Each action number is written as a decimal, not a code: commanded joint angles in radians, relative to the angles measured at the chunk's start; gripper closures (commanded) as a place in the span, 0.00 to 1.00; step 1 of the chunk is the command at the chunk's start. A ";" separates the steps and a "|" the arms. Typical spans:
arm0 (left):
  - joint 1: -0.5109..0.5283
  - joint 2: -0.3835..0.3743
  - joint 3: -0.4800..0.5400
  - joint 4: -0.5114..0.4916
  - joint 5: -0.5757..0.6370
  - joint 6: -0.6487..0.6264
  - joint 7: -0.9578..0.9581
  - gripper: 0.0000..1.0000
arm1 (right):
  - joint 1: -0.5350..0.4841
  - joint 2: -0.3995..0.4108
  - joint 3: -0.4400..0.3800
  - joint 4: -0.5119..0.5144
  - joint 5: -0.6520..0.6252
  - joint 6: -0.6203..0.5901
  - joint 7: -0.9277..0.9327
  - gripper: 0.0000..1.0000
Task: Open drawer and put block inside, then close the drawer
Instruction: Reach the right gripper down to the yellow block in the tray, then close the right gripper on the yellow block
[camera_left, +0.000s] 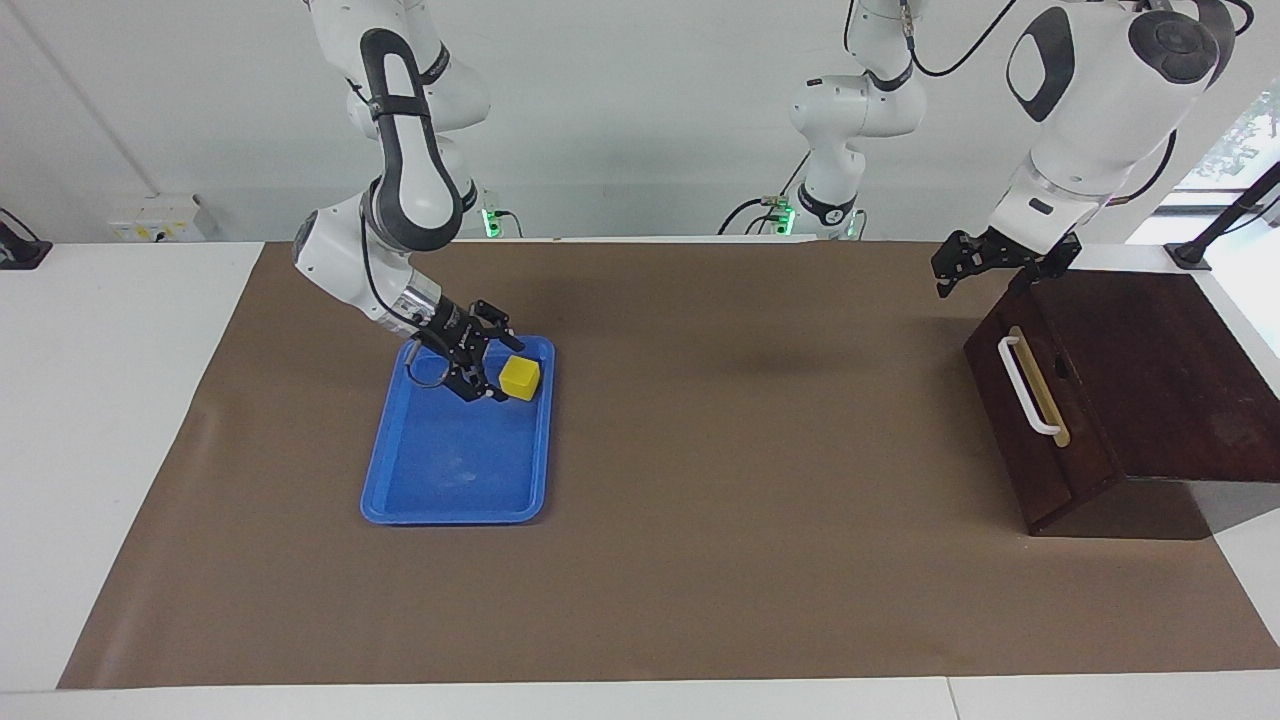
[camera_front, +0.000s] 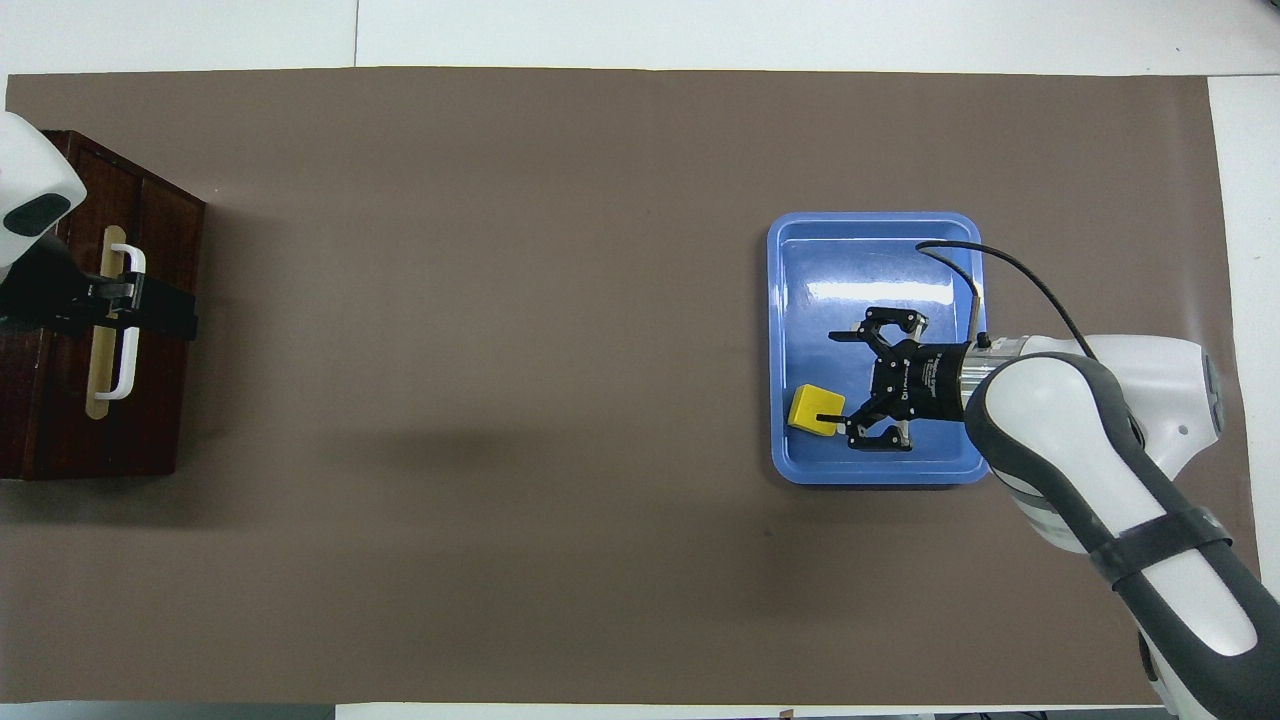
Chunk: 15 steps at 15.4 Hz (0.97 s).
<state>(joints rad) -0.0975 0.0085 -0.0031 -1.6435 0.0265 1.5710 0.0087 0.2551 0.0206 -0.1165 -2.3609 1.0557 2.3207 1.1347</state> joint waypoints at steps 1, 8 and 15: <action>0.004 -0.027 0.002 -0.026 -0.010 0.003 0.008 0.00 | -0.008 -0.067 0.001 -0.102 0.096 0.035 -0.101 0.00; 0.004 -0.027 0.002 -0.026 -0.010 0.003 0.008 0.00 | 0.027 -0.083 0.003 -0.172 0.165 0.118 -0.144 0.00; 0.004 -0.027 0.002 -0.026 -0.010 0.003 0.008 0.00 | 0.023 -0.057 0.001 -0.170 0.168 0.144 -0.194 0.00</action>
<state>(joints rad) -0.0975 0.0085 -0.0031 -1.6435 0.0265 1.5710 0.0087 0.2798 -0.0314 -0.1157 -2.5181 1.1947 2.4378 0.9841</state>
